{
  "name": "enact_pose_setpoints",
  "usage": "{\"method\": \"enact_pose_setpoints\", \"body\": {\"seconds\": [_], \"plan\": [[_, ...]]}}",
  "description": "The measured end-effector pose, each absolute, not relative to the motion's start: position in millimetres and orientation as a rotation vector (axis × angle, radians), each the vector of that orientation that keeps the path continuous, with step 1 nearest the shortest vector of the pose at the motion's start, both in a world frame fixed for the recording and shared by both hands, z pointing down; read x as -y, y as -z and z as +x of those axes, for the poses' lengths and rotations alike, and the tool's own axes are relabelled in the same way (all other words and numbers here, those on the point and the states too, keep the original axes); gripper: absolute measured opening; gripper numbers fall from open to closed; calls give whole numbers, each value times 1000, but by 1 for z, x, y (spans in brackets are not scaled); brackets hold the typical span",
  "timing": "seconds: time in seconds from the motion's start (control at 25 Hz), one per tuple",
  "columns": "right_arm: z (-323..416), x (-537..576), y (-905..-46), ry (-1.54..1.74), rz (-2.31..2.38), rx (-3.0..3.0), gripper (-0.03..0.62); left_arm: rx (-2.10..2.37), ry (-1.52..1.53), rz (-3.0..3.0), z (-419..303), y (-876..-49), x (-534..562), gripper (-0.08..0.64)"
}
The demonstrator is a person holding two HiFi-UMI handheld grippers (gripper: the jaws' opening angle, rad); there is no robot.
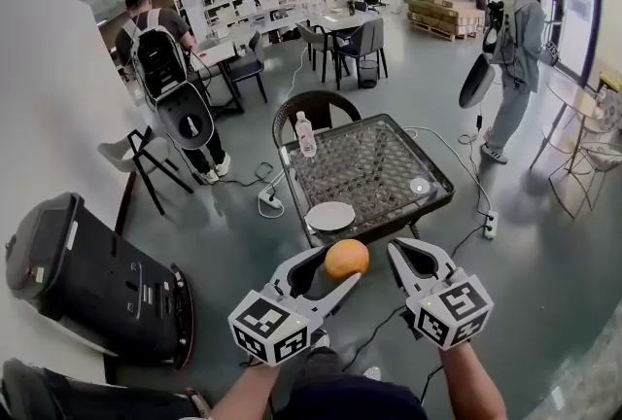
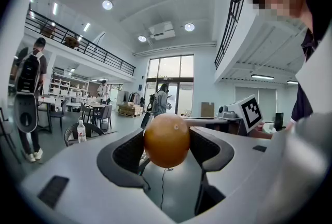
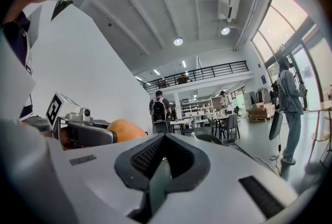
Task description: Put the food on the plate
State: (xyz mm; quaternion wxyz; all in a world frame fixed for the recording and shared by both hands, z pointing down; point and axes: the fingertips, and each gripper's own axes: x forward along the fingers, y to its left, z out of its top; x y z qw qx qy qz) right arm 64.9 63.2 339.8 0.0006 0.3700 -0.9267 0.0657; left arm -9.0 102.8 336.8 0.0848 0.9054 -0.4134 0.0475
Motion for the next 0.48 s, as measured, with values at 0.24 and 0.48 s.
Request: {"method": "enact_pose_setpoints", "body": {"seconds": [0.24, 0.48], "plan": [[66, -63, -343, -214, 1137, 2914, 6, 1234, -147, 2705, -4, -337, -99, 268], [72, -62, -347, -213, 1126, 2907, 6, 1237, -163, 2703, 1, -340, -93, 268]]}}
